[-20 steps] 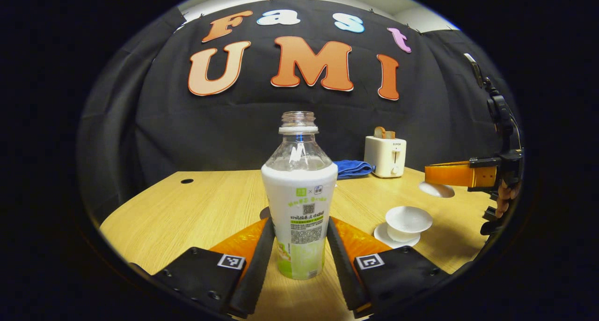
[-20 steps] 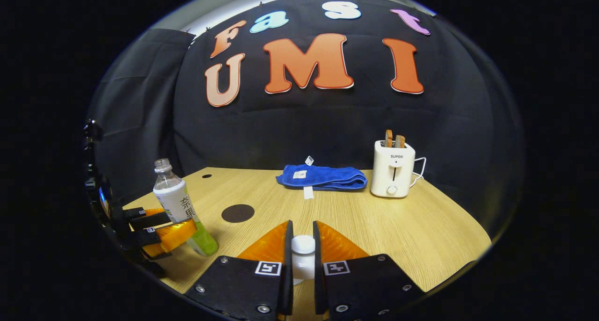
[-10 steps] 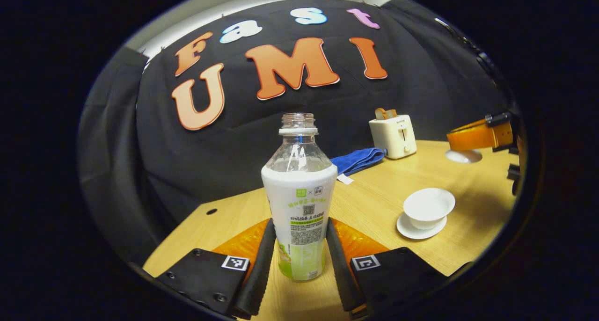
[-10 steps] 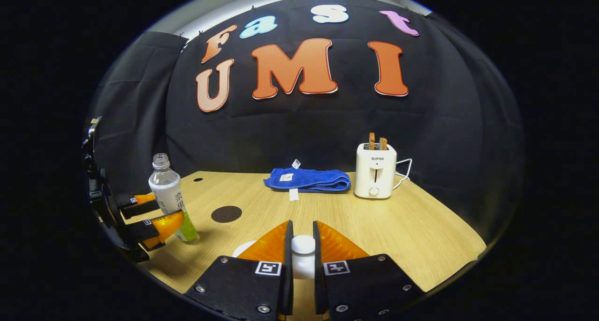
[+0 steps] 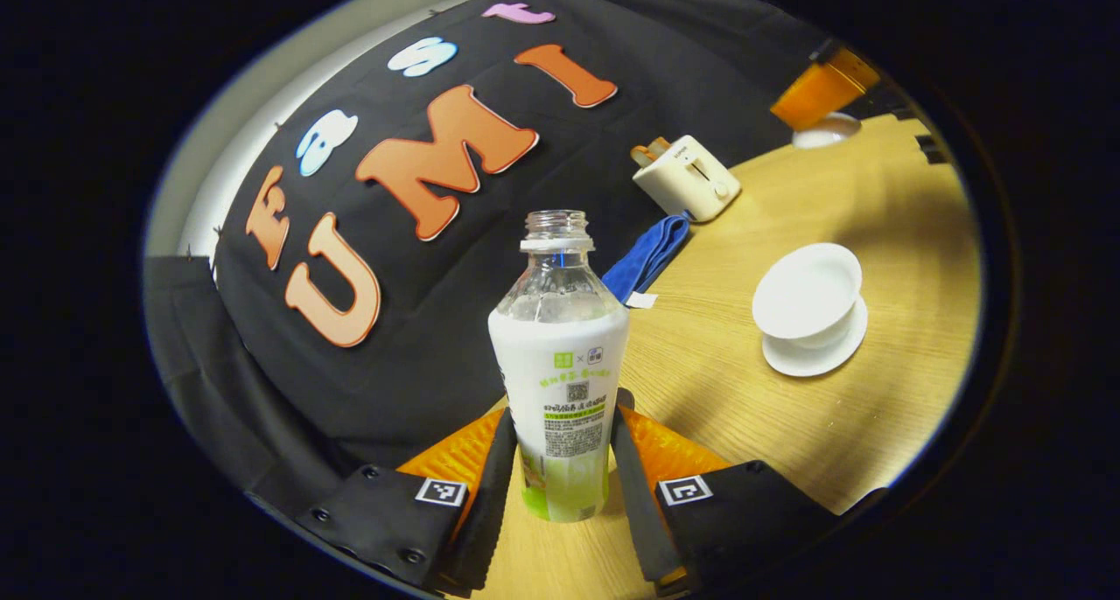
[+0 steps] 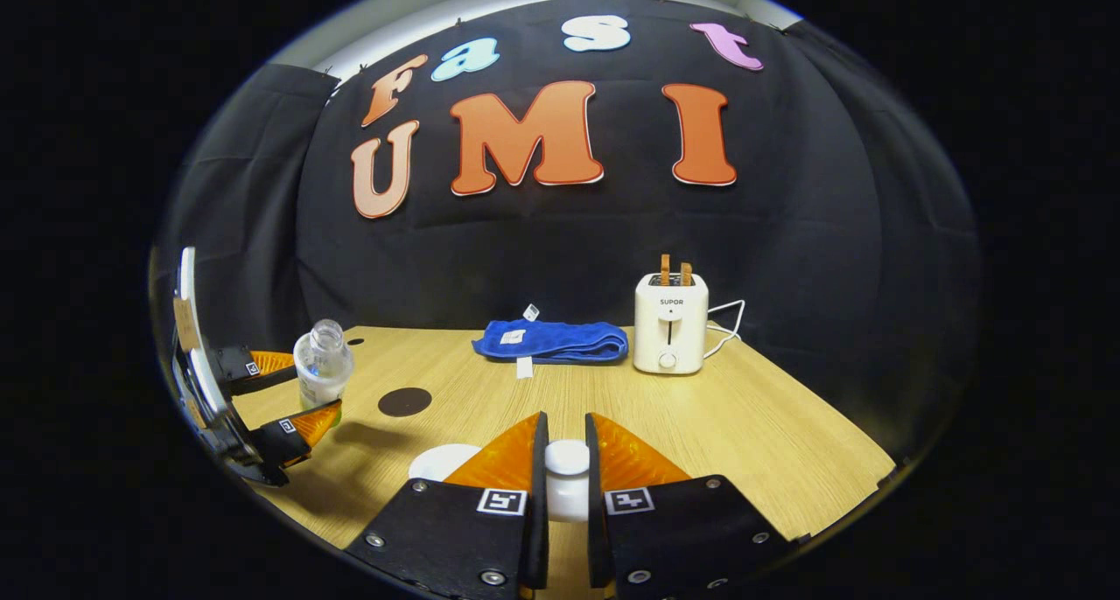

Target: Open the teacup lid with one hand, grasp the water bottle and pour water into the teacup with the other hand; after pouring, place the water bottle on the coaster and then close the teacup lid.

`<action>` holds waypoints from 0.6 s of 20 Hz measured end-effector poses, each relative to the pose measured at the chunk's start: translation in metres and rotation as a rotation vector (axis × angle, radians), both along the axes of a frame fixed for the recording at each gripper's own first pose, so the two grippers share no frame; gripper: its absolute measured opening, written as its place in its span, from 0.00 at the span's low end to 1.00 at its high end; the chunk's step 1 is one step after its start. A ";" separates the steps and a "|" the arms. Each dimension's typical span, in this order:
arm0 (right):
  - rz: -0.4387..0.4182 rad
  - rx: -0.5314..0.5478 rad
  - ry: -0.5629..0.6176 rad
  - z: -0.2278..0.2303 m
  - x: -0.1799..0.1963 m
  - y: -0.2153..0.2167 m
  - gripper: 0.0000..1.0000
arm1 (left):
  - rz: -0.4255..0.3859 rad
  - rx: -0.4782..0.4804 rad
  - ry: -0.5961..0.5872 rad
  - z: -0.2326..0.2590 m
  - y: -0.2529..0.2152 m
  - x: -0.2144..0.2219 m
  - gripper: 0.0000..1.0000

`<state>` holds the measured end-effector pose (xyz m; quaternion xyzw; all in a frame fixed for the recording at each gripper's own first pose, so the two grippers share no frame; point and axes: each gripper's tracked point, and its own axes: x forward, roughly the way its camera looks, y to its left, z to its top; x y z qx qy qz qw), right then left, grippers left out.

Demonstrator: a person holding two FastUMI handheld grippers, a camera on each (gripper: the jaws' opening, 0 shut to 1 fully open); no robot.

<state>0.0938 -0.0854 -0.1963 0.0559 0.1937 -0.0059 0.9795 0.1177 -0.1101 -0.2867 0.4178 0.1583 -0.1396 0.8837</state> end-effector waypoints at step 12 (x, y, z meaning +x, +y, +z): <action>-0.024 -0.007 0.002 -0.008 -0.009 -0.022 0.18 | -0.216 0.380 -0.021 -0.022 -0.018 -0.007 0.65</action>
